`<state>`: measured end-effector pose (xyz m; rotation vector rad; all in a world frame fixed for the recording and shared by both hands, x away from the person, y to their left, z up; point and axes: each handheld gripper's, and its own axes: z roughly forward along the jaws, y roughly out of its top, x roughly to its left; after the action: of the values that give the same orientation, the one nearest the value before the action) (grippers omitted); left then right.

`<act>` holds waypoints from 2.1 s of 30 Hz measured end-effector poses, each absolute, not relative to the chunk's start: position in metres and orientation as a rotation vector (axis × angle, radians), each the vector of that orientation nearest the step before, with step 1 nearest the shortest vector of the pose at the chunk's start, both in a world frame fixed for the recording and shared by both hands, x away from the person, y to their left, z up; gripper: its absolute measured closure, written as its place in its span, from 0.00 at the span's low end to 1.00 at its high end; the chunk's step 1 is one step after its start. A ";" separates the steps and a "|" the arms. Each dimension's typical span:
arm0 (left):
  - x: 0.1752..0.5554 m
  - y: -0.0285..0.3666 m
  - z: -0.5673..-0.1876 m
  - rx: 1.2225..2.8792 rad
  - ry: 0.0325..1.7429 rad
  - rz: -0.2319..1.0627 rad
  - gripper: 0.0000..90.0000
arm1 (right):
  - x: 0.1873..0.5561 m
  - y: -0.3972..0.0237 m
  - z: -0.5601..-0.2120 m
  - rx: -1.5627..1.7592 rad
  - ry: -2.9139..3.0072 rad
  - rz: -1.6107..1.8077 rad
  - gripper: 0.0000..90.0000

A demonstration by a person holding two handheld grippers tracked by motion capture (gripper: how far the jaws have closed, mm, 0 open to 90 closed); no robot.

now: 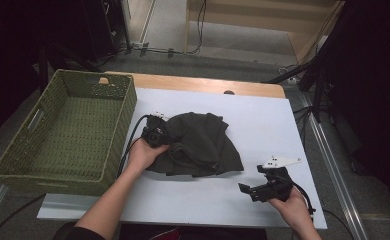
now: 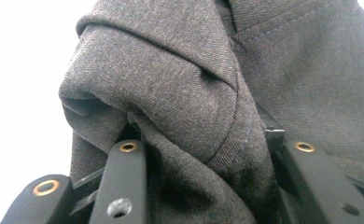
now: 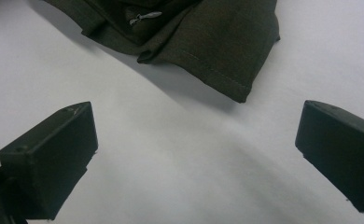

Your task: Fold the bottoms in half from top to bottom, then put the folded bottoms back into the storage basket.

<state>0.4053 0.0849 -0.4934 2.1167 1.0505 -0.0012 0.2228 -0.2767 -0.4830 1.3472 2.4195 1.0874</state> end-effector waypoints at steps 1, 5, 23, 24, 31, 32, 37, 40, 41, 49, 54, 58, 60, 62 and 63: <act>0.406 0.085 -0.492 2.116 1.050 -0.011 0.69 | 0.223 -0.276 -0.483 1.344 2.421 1.088 0.00; 0.407 0.085 -0.485 2.107 1.058 -0.051 0.70 | 0.223 -0.276 -0.485 1.351 2.426 1.079 0.00; 0.396 0.083 -0.440 2.090 1.007 -0.102 0.72 | 0.223 -0.275 -0.485 1.347 2.431 1.103 0.00; 0.395 0.081 -0.436 2.095 1.003 -0.093 0.73 | 0.223 -0.275 -0.485 1.348 2.430 1.104 0.00; 0.391 0.073 -0.411 2.124 0.977 -0.106 0.73 | 0.222 -0.273 -0.485 1.328 2.442 1.122 0.00; 0.391 0.071 -0.407 2.135 0.970 -0.106 0.73 | 0.222 -0.272 -0.484 1.323 2.442 1.124 0.00; 0.392 0.068 -0.390 2.155 0.954 -0.116 0.73 | 0.223 -0.272 -0.485 1.312 2.444 1.131 0.00; 0.392 0.067 -0.380 2.172 0.944 -0.117 0.73 | 0.223 -0.272 -0.486 1.317 2.444 1.132 0.00; 0.392 0.067 -0.377 2.177 0.936 -0.120 0.73 | 0.223 -0.273 -0.486 1.323 2.445 1.128 0.00; 0.394 0.073 -0.349 2.174 0.917 -0.134 0.73 | 0.224 -0.273 -0.489 1.329 2.451 1.130 0.00; 0.395 0.079 -0.331 2.186 0.913 -0.121 0.73 | 0.224 -0.274 -0.489 1.331 2.447 1.136 0.00; 0.395 0.086 -0.320 2.172 0.912 -0.133 0.73 | 0.224 -0.273 -0.488 1.325 2.442 1.144 0.00; 0.395 0.088 -0.315 2.174 0.910 -0.136 0.73 | 0.224 -0.273 -0.488 1.329 2.443 1.141 0.00; 0.395 0.092 -0.309 2.173 0.906 -0.138 0.73 | 0.224 -0.272 -0.488 1.327 2.445 1.139 0.00; 0.395 0.093 -0.307 2.173 0.902 -0.137 0.73 | 0.225 -0.272 -0.488 1.325 2.443 1.141 0.00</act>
<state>0.3949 0.0933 -0.3065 2.1730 0.9023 -0.1366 0.2246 -0.2720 -0.4875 1.3254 2.4435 1.1411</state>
